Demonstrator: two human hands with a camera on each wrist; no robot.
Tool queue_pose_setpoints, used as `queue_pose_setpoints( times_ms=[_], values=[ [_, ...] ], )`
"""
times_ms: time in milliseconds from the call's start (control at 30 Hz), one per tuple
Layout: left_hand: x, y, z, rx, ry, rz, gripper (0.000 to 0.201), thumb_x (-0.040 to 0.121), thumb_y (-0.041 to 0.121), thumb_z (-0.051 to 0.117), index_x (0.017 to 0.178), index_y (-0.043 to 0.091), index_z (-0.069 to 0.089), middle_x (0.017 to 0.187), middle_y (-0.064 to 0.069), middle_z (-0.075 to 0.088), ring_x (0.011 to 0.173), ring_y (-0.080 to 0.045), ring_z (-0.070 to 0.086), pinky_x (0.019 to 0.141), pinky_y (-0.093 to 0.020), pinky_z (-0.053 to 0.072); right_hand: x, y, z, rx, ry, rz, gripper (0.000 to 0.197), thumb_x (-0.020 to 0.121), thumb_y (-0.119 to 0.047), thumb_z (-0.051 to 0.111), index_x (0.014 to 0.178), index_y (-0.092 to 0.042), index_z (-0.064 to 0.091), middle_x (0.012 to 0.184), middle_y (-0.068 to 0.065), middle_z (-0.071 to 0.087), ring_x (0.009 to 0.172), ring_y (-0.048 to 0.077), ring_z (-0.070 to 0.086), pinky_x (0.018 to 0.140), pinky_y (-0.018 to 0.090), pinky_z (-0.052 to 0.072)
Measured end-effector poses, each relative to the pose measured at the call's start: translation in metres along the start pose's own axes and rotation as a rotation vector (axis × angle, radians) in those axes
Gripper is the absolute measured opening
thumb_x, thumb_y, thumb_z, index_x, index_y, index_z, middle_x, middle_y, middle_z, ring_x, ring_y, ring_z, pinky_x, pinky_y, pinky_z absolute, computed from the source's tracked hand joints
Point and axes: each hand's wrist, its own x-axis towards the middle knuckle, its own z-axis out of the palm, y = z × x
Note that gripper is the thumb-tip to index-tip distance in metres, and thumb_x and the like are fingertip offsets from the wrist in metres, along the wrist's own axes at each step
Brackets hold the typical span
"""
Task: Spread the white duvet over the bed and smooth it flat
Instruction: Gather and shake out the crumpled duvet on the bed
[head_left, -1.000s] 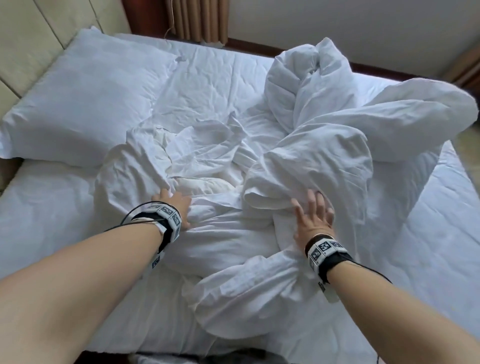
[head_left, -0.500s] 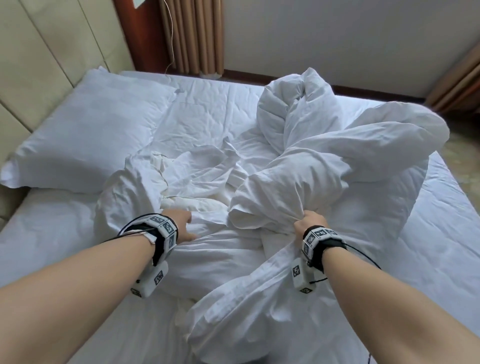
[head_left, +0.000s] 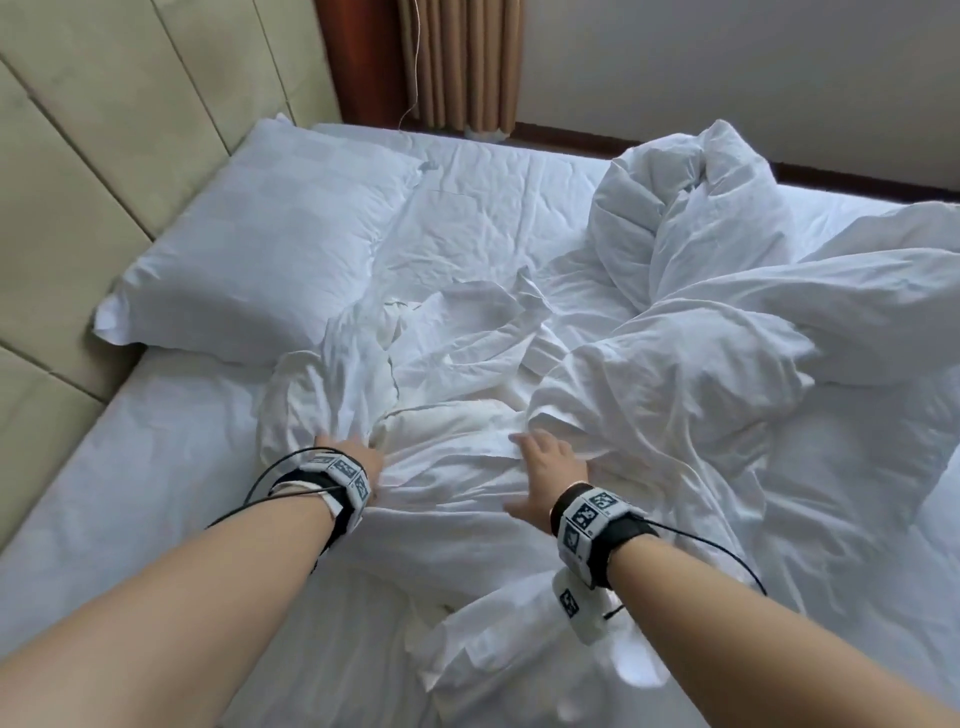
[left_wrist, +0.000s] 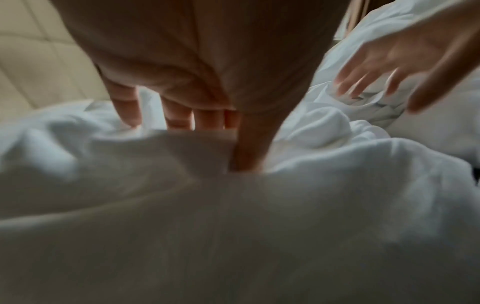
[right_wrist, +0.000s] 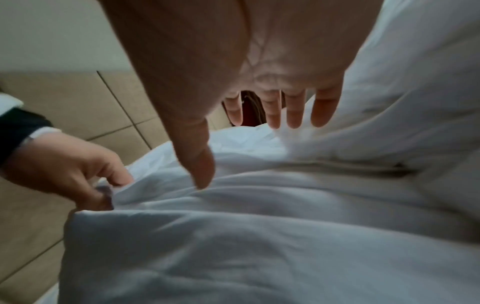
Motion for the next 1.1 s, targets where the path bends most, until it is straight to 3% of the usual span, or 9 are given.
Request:
queue_pose_setpoints(
  times_ms=[100,167,333,400,467,600,733,867,1100],
  values=[
    [-0.003,-0.007,0.022,-0.01,-0.102,0.069,0.034,0.09,0.02,0.049,0.124,0.02,0.052,0.12,-0.006,0.066,0.115,-0.025,0.06,0.106,-0.038,0.037,0.021,-0.038,0.028,-0.06,-0.193,-0.071,0.121,0.059,-0.052,0.081,0.146,-0.04,-0.002,0.159,0.006,-0.009,0.147,0.032,-0.007,0.115,0.057,0.011],
    [-0.017,-0.012,0.034,-0.066,-0.15,0.155,0.033,0.094,0.023,0.047,0.122,0.008,0.056,0.125,-0.012,0.063,0.117,-0.028,0.059,0.098,-0.033,0.043,0.03,-0.062,0.045,-0.128,-0.278,-0.114,0.128,0.054,-0.047,0.085,0.146,-0.038,-0.003,0.158,0.006,-0.009,0.146,0.032,-0.012,0.113,0.06,0.007],
    [-0.02,-0.084,0.063,-0.473,-0.137,0.15,0.026,0.088,0.043,0.059,0.08,0.018,0.057,0.085,-0.003,0.06,0.08,-0.02,0.053,0.065,-0.024,0.04,0.04,-0.107,0.058,-0.238,-0.306,-0.12,0.051,0.086,-0.013,0.051,0.136,-0.018,0.04,0.133,0.01,0.055,0.125,0.03,0.051,0.105,0.046,0.039],
    [-0.011,-0.122,0.061,-0.533,0.05,0.037,0.04,0.081,0.048,0.065,0.108,0.019,0.055,0.116,-0.006,0.06,0.101,-0.021,0.057,0.084,-0.026,0.045,0.044,-0.124,0.04,-0.113,-0.23,-0.065,0.038,0.087,-0.013,0.048,0.125,-0.013,0.053,0.125,0.011,0.059,0.117,0.031,0.056,0.096,0.04,0.048],
    [-0.003,-0.15,0.053,-0.472,0.209,-0.082,0.084,0.072,0.057,0.069,0.14,0.026,0.031,0.143,-0.008,0.036,0.127,-0.03,0.043,0.102,-0.036,0.039,0.052,-0.14,0.007,0.051,-0.075,0.019,0.027,0.084,-0.013,0.05,0.11,-0.013,0.059,0.115,0.011,0.063,0.109,0.031,0.059,0.09,0.033,0.047],
    [0.021,-0.164,0.021,-0.591,0.285,-0.068,0.123,0.053,0.06,0.081,0.147,0.035,0.005,0.146,-0.014,0.018,0.129,-0.043,0.035,0.109,-0.048,0.035,0.063,-0.159,-0.055,0.3,0.235,0.144,0.021,0.079,-0.011,0.052,0.1,-0.012,0.053,0.102,0.015,0.064,0.098,0.031,0.06,0.082,0.031,0.046],
    [0.041,-0.127,-0.026,-0.475,0.276,0.104,0.099,0.065,0.054,0.077,0.144,0.041,0.019,0.153,-0.011,0.009,0.132,-0.045,0.034,0.107,-0.051,0.038,0.047,-0.151,-0.061,0.254,0.195,0.23,0.033,0.08,-0.016,0.058,0.112,-0.01,0.051,0.11,0.015,0.062,0.103,0.033,0.058,0.086,0.033,0.048],
    [0.048,-0.074,-0.051,-0.175,0.259,0.326,0.056,0.087,0.037,0.057,0.14,0.035,0.038,0.147,-0.005,0.037,0.134,-0.033,0.037,0.112,-0.043,0.029,0.01,-0.094,-0.053,0.131,0.13,0.414,0.039,0.08,-0.032,0.062,0.116,-0.02,0.056,0.122,0.008,0.057,0.116,0.029,0.053,0.098,0.038,0.045],
    [0.06,-0.024,-0.03,-0.19,0.315,0.19,0.065,0.081,0.041,0.062,0.134,0.013,0.038,0.139,-0.01,0.041,0.131,-0.028,0.039,0.104,-0.047,0.037,-0.035,0.027,-0.071,0.059,0.199,0.832,0.087,0.073,-0.041,0.073,0.142,-0.025,0.024,0.151,0.015,0.02,0.139,0.036,0.022,0.113,0.05,0.027]
  ],
)
